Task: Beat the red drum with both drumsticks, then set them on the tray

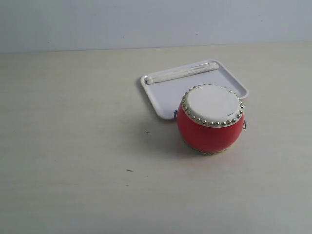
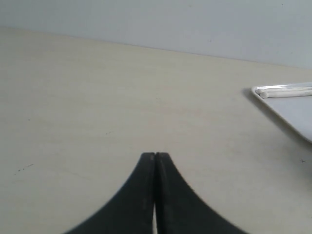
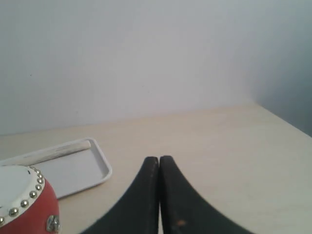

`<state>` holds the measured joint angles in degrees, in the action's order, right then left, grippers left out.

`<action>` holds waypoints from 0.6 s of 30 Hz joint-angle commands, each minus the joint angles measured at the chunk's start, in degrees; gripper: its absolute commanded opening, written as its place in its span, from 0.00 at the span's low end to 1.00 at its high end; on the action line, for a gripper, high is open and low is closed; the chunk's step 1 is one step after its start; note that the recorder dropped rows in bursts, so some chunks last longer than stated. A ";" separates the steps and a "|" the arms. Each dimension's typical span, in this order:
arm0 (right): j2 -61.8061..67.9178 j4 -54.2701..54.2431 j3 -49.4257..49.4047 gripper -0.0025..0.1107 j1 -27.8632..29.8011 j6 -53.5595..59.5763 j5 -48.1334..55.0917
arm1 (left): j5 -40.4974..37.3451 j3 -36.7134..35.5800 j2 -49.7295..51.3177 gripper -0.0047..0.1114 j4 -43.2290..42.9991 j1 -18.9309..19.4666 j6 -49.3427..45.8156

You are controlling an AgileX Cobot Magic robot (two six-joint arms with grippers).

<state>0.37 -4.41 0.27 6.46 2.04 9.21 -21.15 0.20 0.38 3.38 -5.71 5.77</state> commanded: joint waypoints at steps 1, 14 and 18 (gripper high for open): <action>-0.37 3.26 -0.27 0.02 0.21 -0.67 5.07 | 0.02 -0.20 -0.38 0.04 -0.18 0.13 0.05; -0.37 3.00 -0.27 0.02 0.21 -4.33 6.64 | 0.12 -0.20 -0.38 0.04 -0.18 0.13 0.05; -0.37 2.92 -0.27 0.02 0.21 -4.33 7.04 | 0.12 -0.20 -0.38 0.04 -0.18 0.13 0.05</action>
<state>0.37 -1.84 0.27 6.46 -2.11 16.38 -21.15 0.20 0.38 3.38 -5.71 5.77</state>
